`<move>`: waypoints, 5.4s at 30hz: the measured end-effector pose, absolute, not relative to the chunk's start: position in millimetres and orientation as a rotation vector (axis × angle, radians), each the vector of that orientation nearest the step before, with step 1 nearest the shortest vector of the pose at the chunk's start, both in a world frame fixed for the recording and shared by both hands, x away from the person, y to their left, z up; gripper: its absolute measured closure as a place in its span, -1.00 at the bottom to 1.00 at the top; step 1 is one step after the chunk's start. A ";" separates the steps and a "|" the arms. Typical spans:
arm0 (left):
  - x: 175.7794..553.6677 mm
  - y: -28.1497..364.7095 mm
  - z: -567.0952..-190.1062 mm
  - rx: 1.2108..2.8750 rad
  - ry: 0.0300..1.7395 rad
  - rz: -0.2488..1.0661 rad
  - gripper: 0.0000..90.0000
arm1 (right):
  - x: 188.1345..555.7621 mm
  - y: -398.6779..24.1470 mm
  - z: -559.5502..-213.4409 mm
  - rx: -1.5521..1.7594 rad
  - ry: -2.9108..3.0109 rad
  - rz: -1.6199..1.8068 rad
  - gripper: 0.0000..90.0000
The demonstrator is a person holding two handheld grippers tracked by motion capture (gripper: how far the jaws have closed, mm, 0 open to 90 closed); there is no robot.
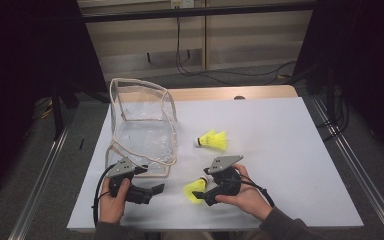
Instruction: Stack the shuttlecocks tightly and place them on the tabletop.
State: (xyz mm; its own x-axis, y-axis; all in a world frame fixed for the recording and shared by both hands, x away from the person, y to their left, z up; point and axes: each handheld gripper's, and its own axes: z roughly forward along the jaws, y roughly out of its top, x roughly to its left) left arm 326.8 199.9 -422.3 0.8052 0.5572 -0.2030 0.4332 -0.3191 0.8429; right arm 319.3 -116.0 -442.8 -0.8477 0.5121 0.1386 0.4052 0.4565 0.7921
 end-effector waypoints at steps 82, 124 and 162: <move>326.7 199.3 -422.1 1.970 0.742 0.162 -0.91 | 343.1 -210.8 -411.4 1.002 2.338 1.401 1.00; 329.4 196.4 -422.5 1.964 0.737 0.152 -0.91 | 348.2 -244.6 -410.4 1.077 2.277 1.391 1.00; 330.2 196.1 -422.4 1.970 0.735 0.153 -0.91 | 357.0 -262.0 -420.7 1.132 2.237 1.331 0.99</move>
